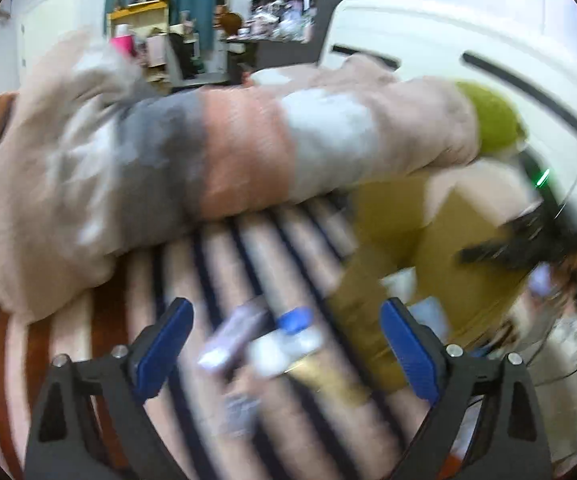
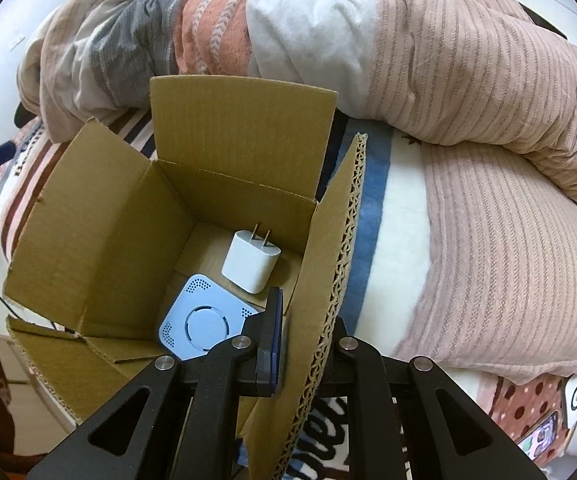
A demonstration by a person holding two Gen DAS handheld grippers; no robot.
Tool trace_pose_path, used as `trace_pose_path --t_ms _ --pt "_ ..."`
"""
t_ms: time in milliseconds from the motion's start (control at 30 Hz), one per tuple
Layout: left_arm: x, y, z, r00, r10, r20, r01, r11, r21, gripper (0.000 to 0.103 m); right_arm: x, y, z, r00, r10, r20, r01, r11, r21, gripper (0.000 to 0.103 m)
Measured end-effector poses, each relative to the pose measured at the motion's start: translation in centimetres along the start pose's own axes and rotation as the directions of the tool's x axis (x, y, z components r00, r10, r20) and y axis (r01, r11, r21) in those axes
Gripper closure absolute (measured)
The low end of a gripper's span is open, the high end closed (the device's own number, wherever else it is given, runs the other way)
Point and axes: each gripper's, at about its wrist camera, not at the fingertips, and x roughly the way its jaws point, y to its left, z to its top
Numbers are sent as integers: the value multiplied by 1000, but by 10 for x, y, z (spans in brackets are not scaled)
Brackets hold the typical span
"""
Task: Organize rigid objects
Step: 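Grasp the clear glass perfume bottle with the left tool, then drop the perfume bottle into the box with the left tool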
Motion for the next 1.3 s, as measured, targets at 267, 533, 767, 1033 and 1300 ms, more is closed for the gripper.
trace_pose_path --t_ms 267,533,767,1033,1300 --pt "70 41 -104 973 60 -222 -44 996 74 10 6 5 -1 1000 -20 -15 20 1000 -9 95" --pt "110 37 -106 969 27 -245 -27 1000 3 75 10 6 0 999 -30 -28 30 999 -18 95" --pt "72 18 -101 983 4 -183 -1 1000 14 75 11 6 1 999 -26 -33 25 999 -22 95" --pt "2 -6 -50 999 -13 -53 15 999 42 75 10 3 -1 1000 -14 -25 13 1000 -18 95" --pt "-14 -72 27 996 -82 20 78 985 151 75 9 3 -1 1000 -9 -21 9 1000 -17 95"
